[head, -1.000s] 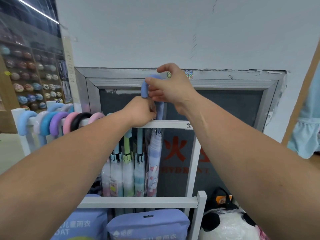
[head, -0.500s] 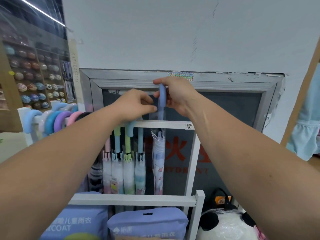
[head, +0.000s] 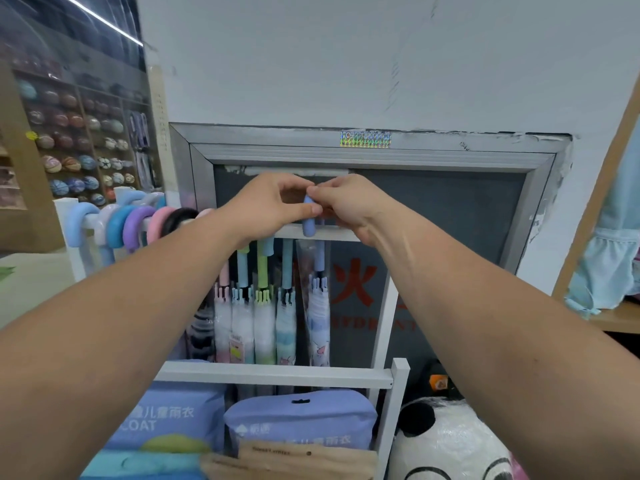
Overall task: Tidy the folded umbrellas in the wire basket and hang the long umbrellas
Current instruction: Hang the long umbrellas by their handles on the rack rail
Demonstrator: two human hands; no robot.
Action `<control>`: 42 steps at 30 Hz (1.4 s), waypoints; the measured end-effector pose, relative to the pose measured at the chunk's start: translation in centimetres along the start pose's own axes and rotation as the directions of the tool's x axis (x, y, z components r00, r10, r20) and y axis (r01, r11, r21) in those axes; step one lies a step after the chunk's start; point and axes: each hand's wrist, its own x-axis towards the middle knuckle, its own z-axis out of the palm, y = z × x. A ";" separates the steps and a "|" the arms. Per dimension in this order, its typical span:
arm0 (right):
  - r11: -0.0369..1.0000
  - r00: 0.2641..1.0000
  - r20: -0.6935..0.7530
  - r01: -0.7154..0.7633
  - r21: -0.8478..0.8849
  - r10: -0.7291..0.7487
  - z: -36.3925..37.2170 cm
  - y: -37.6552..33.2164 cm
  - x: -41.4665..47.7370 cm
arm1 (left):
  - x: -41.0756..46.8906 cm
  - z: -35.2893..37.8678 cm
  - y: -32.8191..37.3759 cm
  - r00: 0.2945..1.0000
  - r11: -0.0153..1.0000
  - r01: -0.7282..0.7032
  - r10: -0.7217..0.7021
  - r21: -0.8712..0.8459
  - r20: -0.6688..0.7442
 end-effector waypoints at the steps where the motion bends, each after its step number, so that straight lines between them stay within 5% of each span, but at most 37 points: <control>1: 0.999 1.000 0.004 0.005 -0.052 -0.005 0.0 0.1 -0.1 | -0.2 -0.1 -0.1 1.000 0.999 -0.003 0.002 0.046 0.020; 6: 0.994 0.997 0.008 -0.072 -0.083 0.073 0.4 0.5 -0.6 | -0.6 -0.1 -0.8 0.998 0.919 -0.039 0.015 0.392 0.065; 12: 0.984 0.999 -0.030 -0.024 -0.175 0.019 0.1 1.7 -1.1 | -0.6 1.0 -1.6 0.998 0.810 -0.065 0.036 0.583 0.061; 15: 0.963 0.998 -0.041 0.035 -0.267 -0.047 -0.5 2.3 -1.1 | -0.5 1.0 -1.7 0.998 0.805 -0.054 0.021 0.590 0.063; 20: 0.782 0.967 -0.092 0.134 -0.609 -0.238 -0.9 3.7 -0.8 | -0.5 0.4 -1.1 0.989 0.790 -0.072 -0.024 0.609 0.149; 27: 0.848 0.976 -0.017 0.179 -0.499 -0.216 -0.8 4.8 -0.6 | -0.8 0.7 -1.5 0.998 0.763 -0.035 -0.010 0.645 0.067; 35: 0.769 0.938 -0.017 0.275 -0.576 -0.348 -0.8 5.9 -2.4 | -2.5 2.1 -1.3 0.998 0.778 0.021 0.018 0.627 -0.056; 42: 0.780 0.919 -0.176 0.186 -0.598 -0.354 -4.1 6.8 -10.5 | -5.0 5.7 1.3 0.947 0.854 -0.224 0.304 0.470 -0.102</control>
